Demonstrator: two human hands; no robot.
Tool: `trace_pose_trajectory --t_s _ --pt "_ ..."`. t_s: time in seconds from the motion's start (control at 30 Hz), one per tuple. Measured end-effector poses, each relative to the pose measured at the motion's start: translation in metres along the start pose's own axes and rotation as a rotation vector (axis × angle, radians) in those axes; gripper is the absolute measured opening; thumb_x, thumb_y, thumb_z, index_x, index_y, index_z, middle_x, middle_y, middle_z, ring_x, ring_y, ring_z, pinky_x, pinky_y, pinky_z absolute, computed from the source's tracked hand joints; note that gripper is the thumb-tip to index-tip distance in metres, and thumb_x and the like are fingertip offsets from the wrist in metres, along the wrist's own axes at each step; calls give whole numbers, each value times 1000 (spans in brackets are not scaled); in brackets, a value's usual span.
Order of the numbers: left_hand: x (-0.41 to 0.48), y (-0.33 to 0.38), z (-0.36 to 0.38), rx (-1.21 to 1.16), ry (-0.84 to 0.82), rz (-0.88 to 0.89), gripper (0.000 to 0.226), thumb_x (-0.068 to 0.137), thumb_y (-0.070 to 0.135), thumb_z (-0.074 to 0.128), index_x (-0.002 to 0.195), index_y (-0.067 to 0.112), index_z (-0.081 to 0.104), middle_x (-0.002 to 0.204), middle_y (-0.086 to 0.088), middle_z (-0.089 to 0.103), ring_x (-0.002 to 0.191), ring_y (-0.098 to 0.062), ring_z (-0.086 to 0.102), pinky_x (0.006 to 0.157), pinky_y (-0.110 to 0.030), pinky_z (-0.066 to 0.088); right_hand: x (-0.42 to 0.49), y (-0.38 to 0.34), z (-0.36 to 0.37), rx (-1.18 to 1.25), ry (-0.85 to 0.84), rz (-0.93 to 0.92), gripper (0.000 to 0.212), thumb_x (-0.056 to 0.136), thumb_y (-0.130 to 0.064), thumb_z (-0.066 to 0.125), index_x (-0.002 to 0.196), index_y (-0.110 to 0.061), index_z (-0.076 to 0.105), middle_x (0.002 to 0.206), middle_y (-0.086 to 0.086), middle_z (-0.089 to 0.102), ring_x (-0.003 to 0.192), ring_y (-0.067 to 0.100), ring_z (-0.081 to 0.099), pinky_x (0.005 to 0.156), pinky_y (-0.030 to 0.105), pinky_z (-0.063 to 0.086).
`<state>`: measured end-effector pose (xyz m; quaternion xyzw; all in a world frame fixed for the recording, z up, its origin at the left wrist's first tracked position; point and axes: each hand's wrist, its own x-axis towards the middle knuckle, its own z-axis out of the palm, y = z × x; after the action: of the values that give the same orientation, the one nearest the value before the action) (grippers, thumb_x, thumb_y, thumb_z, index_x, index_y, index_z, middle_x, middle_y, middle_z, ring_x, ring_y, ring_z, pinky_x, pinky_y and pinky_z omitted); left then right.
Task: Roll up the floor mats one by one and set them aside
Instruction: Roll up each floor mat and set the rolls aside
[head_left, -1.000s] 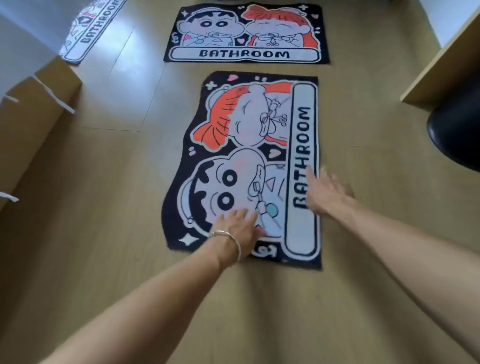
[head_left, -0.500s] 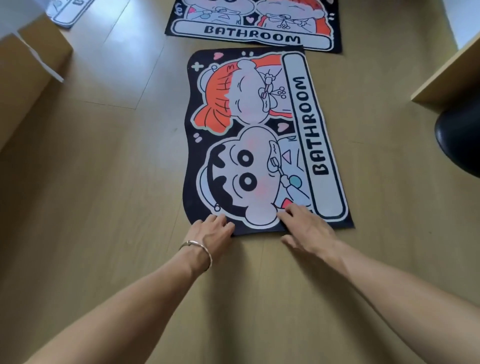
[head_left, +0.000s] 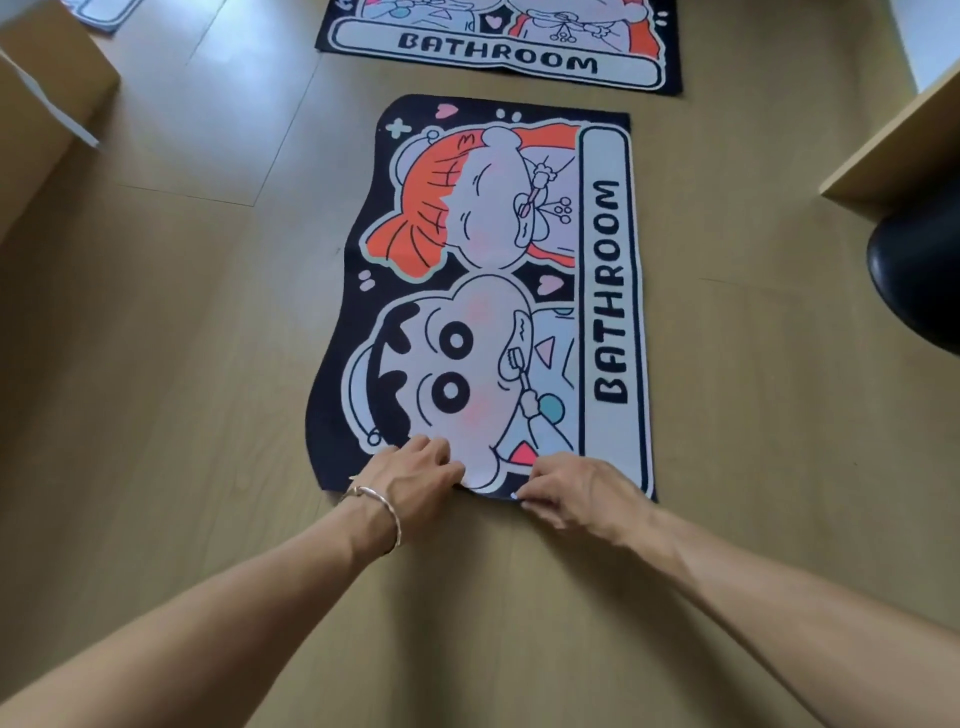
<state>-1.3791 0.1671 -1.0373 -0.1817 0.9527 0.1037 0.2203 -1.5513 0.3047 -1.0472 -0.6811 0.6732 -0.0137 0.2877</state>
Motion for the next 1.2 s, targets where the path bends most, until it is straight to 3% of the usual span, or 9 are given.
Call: trace_pose_trajectory --t_s 0.13,0.2,0.37,0.57,0.63,0.73,0.83,1.0,1.2 --pt "-15 -4 2 -18 -82 85 26 100 31 31 116 21 50 111 0 50 103 -19 47 73 -33 43 -15 -6 8 -29 23 -30 30 101 -28 42 118 -13 62 100 7 59 88 21 57 78 31 52" --pt "-22 0 6 -19 -94 120 26 100 30 31 115 21 50 110 1 51 102 -19 49 73 -32 44 -23 -11 19 -42 50 -43 27 96 -17 48 118 -12 61 91 8 60 78 22 56 67 36 53" --pt "-23 4 17 -102 -74 35 24 101 24 30 122 23 42 111 0 56 101 -20 52 77 -35 49 -28 -14 23 71 107 86 24 100 -22 42 122 -14 45 104 2 55 74 13 48 69 24 44" --pt "-21 11 9 -38 -51 1 36 93 7 37 124 24 31 107 -4 47 84 -25 55 59 -34 37 -21 -11 15 -114 273 63 31 65 -8 83 79 -15 56 73 2 54 42 15 18 40 24 23" --pt "-20 11 7 25 -42 4 40 91 5 41 126 22 34 114 -4 44 92 -24 52 61 -33 35 -17 -13 9 -215 240 70 34 53 -5 86 72 -15 60 71 2 54 44 16 20 43 24 22" --pt "-17 11 11 117 -11 54 35 90 11 47 123 18 45 118 -4 45 99 -23 48 67 -31 34 -17 -9 11 -260 232 18 29 61 -21 87 70 -13 61 71 4 54 49 18 42 45 27 29" --pt "-17 15 6 229 40 158 20 73 27 71 90 18 65 87 -2 54 75 -21 51 59 -32 35 -19 -6 17 -289 209 5 29 65 -35 82 72 -15 62 74 3 56 61 20 50 50 31 39" --pt "-19 29 11 201 -19 37 28 91 9 41 119 13 45 108 -6 46 96 -25 43 68 -33 27 -21 -7 22 -304 236 19 22 69 -32 78 75 -16 64 71 3 56 63 21 50 50 33 41" --pt "-23 26 11 90 -26 -2 30 92 7 39 121 14 42 113 -5 46 98 -24 46 63 -32 31 -23 -9 29 -335 223 40 14 70 -19 77 69 -16 63 67 1 55 60 21 49 51 30 36"
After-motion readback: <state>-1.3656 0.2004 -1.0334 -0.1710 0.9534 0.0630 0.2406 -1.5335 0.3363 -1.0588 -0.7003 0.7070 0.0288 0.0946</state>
